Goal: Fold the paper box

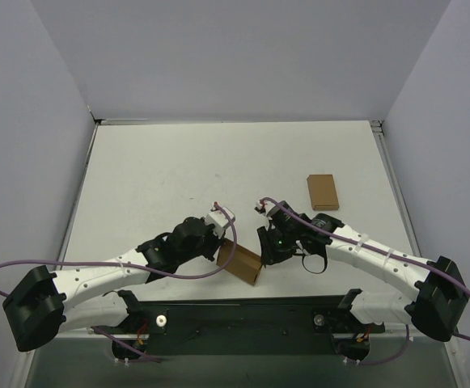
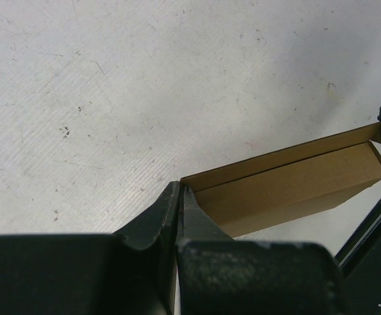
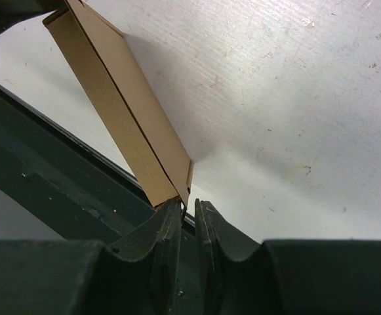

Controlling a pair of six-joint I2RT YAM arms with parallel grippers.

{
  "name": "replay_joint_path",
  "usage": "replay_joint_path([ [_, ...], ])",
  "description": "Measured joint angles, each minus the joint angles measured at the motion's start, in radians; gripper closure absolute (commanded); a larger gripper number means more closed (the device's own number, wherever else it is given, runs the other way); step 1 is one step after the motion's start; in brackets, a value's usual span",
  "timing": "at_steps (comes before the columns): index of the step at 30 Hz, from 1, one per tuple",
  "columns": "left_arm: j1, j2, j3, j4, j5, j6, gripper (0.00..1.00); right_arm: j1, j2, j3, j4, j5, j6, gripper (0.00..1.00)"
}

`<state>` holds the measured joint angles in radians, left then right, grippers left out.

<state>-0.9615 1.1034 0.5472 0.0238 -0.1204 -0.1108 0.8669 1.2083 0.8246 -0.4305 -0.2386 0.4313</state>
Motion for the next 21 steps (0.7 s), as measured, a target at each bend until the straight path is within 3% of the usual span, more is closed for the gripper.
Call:
replay_joint_path([
  [10,0.000,0.000,0.000,0.002,0.000,-0.016,1.00,0.012,0.016,0.000,0.000,0.014,0.014,1.00],
  [16,-0.010,0.010,0.000,0.039,-0.029,-0.058,1.00,0.012,0.018,0.010,-0.016,0.089,0.054,1.00],
  [21,-0.026,0.047,0.000,0.118,-0.107,-0.112,1.00,0.012,0.024,0.048,-0.031,0.250,0.105,1.00],
])
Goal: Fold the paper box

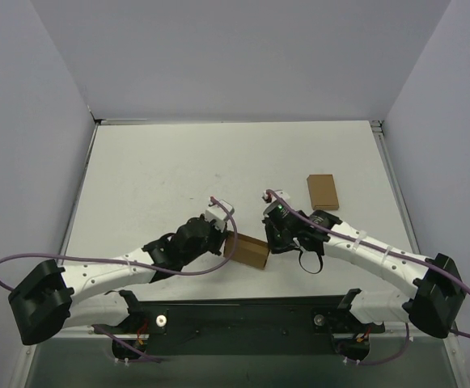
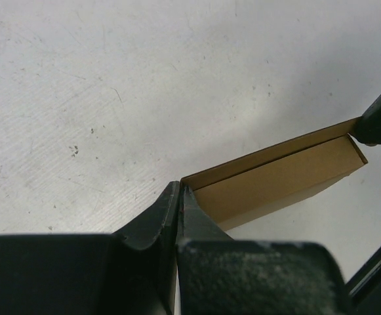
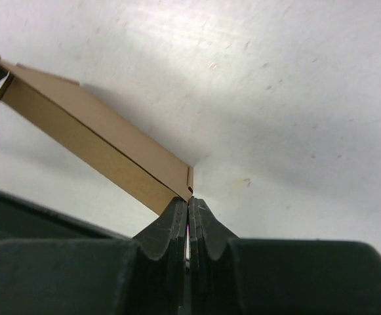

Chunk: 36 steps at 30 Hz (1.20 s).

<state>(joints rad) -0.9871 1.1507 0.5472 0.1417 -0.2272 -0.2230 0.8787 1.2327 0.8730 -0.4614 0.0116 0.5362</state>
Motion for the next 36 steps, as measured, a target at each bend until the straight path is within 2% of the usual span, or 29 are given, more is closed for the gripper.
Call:
replay_joint_path([
  [5,-0.023,0.028,-0.005,0.100,-0.093,-0.049,1.00,0.000,0.010,0.022,0.017,0.156,0.040,1.00],
  [11,-0.081,0.051,-0.048,0.208,-0.218,-0.066,1.00,0.000,0.008,0.000,0.085,0.253,0.096,1.00],
  [23,-0.162,0.106,-0.093,0.329,-0.359,-0.063,1.00,0.000,0.007,-0.070,0.178,0.299,0.156,1.00],
  [36,-0.166,0.108,-0.093,0.346,-0.374,-0.063,1.00,0.021,-0.080,-0.178,0.285,0.325,0.144,1.00],
])
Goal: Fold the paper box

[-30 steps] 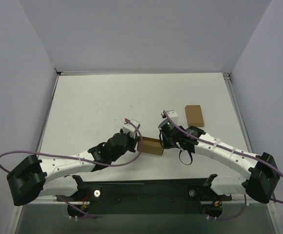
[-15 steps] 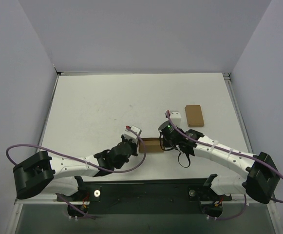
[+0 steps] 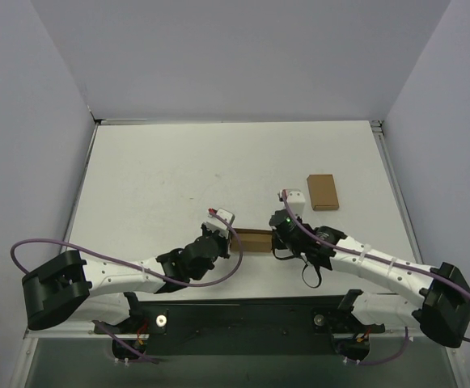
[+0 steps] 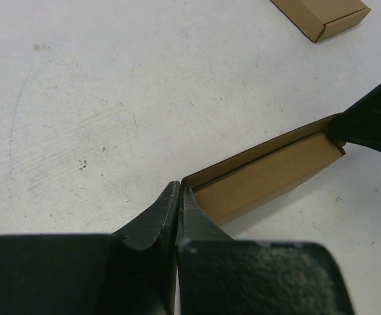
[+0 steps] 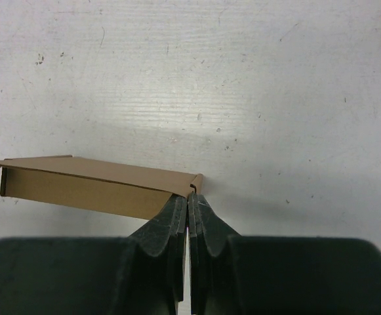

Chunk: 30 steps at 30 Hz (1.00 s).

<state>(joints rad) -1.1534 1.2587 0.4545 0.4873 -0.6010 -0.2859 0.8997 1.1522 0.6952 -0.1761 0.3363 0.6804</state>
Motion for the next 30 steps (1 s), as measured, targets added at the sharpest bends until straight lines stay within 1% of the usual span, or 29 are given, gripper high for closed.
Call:
replay_joint_path([
  [4,-0.003,0.001,0.000,0.004,0.000,-0.007,1.00,0.023,-0.039,-0.037,0.018,0.016,-0.014,1.00],
  [11,-0.004,0.032,0.003,0.005,0.000,-0.066,1.00,0.109,-0.084,-0.084,0.027,0.115,-0.010,1.00],
  [19,-0.004,0.050,0.018,0.000,-0.006,-0.171,1.00,0.172,-0.074,-0.088,-0.003,0.228,0.055,1.00],
  [24,-0.003,0.082,0.041,-0.008,-0.032,-0.231,1.00,0.203,-0.047,-0.075,-0.024,0.289,0.079,1.00],
  [30,-0.005,0.091,0.044,-0.003,-0.050,-0.260,1.00,0.221,-0.028,-0.066,-0.039,0.325,0.101,1.00],
])
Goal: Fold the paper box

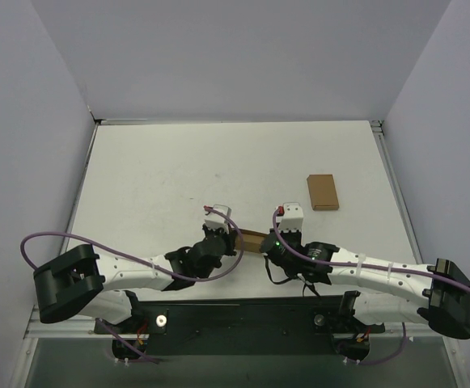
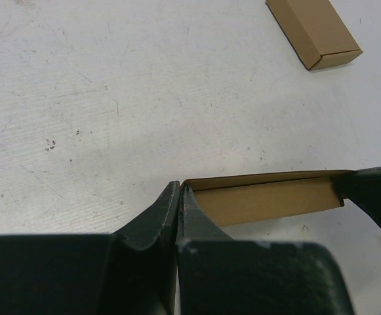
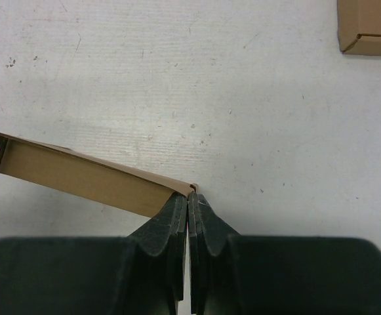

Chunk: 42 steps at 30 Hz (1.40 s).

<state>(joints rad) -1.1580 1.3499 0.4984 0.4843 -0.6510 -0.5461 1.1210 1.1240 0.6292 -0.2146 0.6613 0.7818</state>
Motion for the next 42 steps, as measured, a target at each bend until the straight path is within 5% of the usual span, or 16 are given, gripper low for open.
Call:
replay_joint_path([
  [24,-0.059,0.009,-0.049,0.082,-0.085,0.011,1.00,0.006,0.003,0.002,-0.006,0.010,0.015,1.00],
  [34,-0.078,0.009,-0.042,0.068,-0.098,0.061,1.00,0.008,-0.047,0.002,-0.038,-0.043,0.015,0.68],
  [42,-0.090,0.010,-0.025,0.038,-0.106,0.115,1.00,0.008,-0.115,0.014,-0.069,-0.075,0.023,0.55],
])
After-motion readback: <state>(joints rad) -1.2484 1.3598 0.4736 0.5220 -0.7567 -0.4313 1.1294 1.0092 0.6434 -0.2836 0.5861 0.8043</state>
